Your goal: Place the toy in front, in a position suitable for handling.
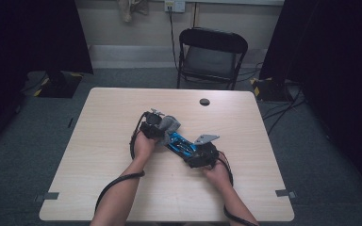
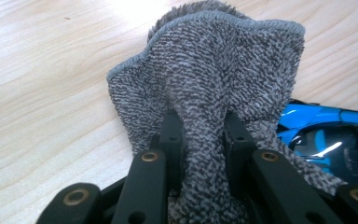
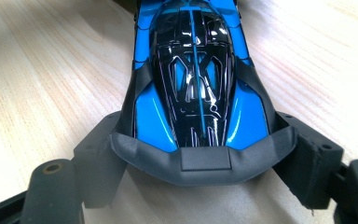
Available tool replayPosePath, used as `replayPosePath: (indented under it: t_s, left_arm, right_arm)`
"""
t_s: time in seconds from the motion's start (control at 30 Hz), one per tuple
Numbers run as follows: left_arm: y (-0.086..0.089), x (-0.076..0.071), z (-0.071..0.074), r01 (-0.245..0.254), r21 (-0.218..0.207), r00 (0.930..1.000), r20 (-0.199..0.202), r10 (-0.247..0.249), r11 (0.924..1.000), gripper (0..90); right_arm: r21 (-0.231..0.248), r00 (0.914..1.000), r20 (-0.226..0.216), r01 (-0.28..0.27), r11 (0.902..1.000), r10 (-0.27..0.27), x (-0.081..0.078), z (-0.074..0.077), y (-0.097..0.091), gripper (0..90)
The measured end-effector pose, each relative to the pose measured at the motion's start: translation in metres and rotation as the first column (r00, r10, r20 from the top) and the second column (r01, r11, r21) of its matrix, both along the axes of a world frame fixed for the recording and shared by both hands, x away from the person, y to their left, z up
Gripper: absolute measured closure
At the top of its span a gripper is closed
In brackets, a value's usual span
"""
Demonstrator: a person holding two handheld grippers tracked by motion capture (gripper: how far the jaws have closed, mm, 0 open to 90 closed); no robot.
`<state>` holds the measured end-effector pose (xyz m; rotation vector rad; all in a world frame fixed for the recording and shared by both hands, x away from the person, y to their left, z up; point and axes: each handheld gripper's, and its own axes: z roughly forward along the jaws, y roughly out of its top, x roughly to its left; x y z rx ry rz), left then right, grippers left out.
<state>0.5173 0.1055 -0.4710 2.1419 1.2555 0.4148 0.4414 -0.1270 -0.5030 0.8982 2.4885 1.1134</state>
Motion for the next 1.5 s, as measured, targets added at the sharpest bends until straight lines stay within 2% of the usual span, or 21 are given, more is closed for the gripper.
replayPosePath:
  t_s: [0.1,0.33,0.57,0.73,0.9,1.0,1.07,1.13,1.17,1.2,1.23,1.47,1.5]
  left_arm:
    - [0.002,0.0,-0.001,0.0,0.015,1.0,-0.01,0.0,0.9999,74.6]
    - [0.009,0.001,-0.005,-0.023,-0.006,0.9996,-0.019,0.023,0.9997,74.5]
    - [0.015,0.002,-0.004,-0.041,0.013,0.9988,-0.027,0.042,0.9991,74.4]
    - [0.024,0.001,0.0,-0.067,0.03,0.9971,-0.034,0.068,0.9973,74.5]
    - [0.031,-0.002,0.007,-0.078,0.011,0.9965,-0.028,0.078,0.9969,74.5]
    - [0.032,-0.005,0.014,-0.064,-0.005,0.9978,-0.018,0.064,0.9979,74.5]
    - [0.031,-0.007,0.02,-0.051,-0.038,0.9984,-0.025,0.05,0.998,74.5]
    - [0.027,-0.011,0.027,-0.027,-0.034,0.9996,-0.011,0.027,0.999,74.5]
    - [0.023,-0.015,0.034,0.0,-0.046,1.0,-0.004,0.0,0.9989,74.5]
    - [0.023,-0.015,0.034,0.0,-0.046,1.0,-0.004,0.0,0.9989,74.5]
    - [0.017,-0.02,0.041,0.021,-0.066,0.9998,0.009,-0.02,0.9976,74.5]
    - [0.002,-0.033,0.05,0.086,-0.096,0.9962,0.024,-0.084,0.9917,74.5]
    - [-0.005,-0.037,0.051,0.109,-0.106,0.9938,0.031,-0.106,0.9884,74.5]
  right_arm:
    - [0.0,1.0,0.0,0.0,1.0,0.0,0.0,0.0,0.0,24.6]
    - [-0.001,1.0,0.0,0.0,1.0,0.0,0.0,0.0,0.0,24.6]
    - [0.0,1.0,0.0,0.0,1.0,0.0,0.0,0.0,0.0,24.6]
    - [0.0,1.0,0.0,0.0,1.0,0.0,0.0,0.0,0.0,24.6]
    - [0.0,1.0,0.0,0.0,1.0,0.0,0.0,0.0,0.0,24.6]
    - [0.0,1.0,0.0,0.0,1.0,0.0,0.0,0.0,0.0,24.6]
    - [0.0,1.0,0.0,0.0,1.0,0.0,0.0,0.0,0.0,24.6]
    - [0.0,1.0,0.0,0.0,1.0,0.0,0.0,0.0,0.0,24.6]
    - [0.0,1.0,-0.001,0.0,1.0,0.0,0.0,0.0,0.0,24.6]
    - [0.0,1.0,-0.001,0.0,1.0,0.0,0.0,0.0,0.0,24.6]
    - [0.0,1.0,0.0,0.0,1.0,0.0,0.0,0.0,0.0,24.6]
    - [0.0,1.0,0.0,0.0,1.0,0.0,0.0,0.0,0.0,24.6]
    - [-0.001,1.0,0.0,0.0,1.0,0.0,0.0,0.0,0.0,24.6]
